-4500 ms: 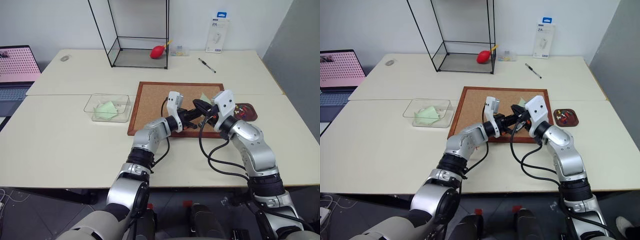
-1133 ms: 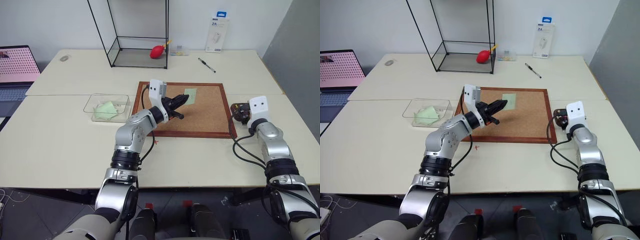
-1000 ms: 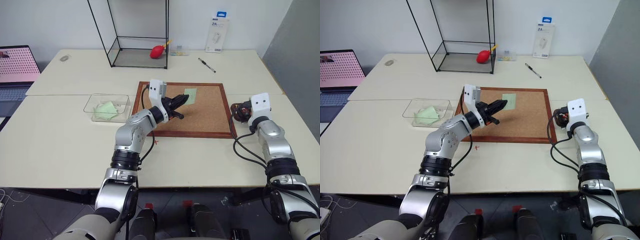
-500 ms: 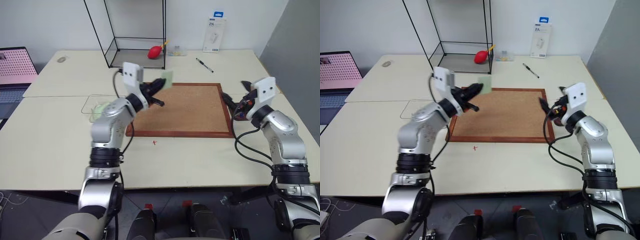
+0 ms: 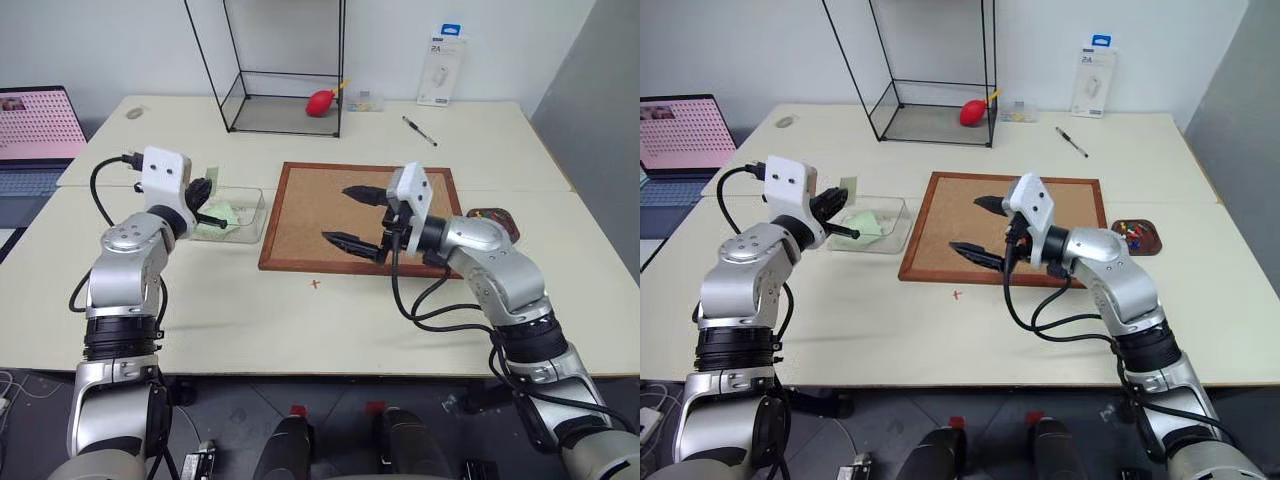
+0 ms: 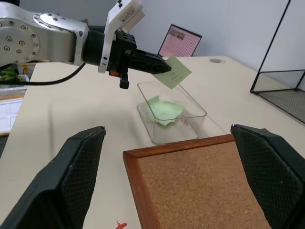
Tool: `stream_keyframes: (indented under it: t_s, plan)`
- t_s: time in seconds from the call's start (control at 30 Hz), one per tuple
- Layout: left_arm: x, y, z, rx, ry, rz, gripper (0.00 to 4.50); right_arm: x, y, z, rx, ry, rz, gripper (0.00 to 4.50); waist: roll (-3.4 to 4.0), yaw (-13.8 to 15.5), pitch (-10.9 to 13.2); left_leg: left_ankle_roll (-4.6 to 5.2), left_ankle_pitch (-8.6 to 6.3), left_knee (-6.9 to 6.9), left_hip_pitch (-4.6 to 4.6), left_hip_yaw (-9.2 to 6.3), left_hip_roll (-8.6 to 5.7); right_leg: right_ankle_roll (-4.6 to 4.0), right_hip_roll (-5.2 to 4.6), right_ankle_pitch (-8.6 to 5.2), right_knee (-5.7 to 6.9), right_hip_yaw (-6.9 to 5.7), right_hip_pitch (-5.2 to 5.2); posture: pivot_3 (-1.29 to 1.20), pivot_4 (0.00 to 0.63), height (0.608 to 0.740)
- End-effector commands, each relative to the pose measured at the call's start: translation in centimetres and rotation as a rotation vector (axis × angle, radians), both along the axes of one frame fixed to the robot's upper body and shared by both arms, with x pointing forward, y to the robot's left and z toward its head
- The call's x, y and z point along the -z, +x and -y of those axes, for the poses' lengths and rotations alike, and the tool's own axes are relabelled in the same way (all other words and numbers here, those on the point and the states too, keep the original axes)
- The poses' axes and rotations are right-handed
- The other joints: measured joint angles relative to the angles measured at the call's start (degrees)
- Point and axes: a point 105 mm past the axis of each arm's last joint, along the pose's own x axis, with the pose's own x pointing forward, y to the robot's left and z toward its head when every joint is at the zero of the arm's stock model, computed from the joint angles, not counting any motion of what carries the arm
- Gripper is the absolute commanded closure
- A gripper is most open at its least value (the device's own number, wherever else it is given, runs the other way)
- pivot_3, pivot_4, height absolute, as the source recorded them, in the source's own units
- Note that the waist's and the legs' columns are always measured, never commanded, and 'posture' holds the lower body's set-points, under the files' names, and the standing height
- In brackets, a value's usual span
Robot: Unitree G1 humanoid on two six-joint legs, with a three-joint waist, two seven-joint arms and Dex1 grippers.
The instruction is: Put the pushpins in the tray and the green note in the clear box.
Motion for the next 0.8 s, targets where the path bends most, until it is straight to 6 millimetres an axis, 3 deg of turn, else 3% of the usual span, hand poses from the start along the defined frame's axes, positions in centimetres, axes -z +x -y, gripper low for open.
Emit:
stream_keyframes:
  t_s: [0.03,0.23,0.67,0.77,0.8]
  plan:
    - [-1.2,0.3,-0.2,-0.017,0.049,0.055,4.5,-0.8,-0.1,-0.5,-0.021,-0.014,0.052,0.03,0.0,0.0,0.0,0.0,0.0,0.0,-0.02,0.01,0.0,0.0,0.0,0.0,0.0,0.01,-0.04,0.0,0.15,0.74]
    - [-0.3,0.2,-0.4,-0.065,0.054,0.049,4.5,-0.7,-0.1,-0.8,-0.018,-0.022,0.058,0.03,0.0,-0.2,0.0,-0.01,0.0,0.0,-0.07,0.01,0.03,0.0,0.01,0.0,0.07,0.01,-0.12,0.0,0.15,0.74]
    - [-0.2,-0.5,0.0,-0.095,0.047,0.053,2.05,-0.9,0.1,-0.6,-0.001,-0.023,0.072,0.0,0.0,-0.3,0.0,-0.01,0.0,0.0,-0.07,0.02,0.02,0.0,0.01,0.01,0.08,0.01,-0.12,0.0,0.15,0.74]
    - [-1.2,-0.5,0.6,-0.072,0.018,0.084,1.48,-1.0,0.2,-0.1,0.017,-0.02,0.075,0.0,0.0,-0.3,0.0,-0.01,0.0,0.0,-0.07,0.02,0.03,0.0,0.0,0.01,0.08,0.01,-0.12,0.0,0.15,0.74]
    - [-1.7,-0.6,1.1,-0.048,-0.01,0.095,1.48,-0.9,0.3,0.3,0.034,-0.017,0.076,0.0,0.0,-0.3,0.0,0.0,0.0,0.0,-0.07,0.02,0.02,0.0,0.01,0.01,0.08,0.01,-0.12,0.0,0.15,0.74]
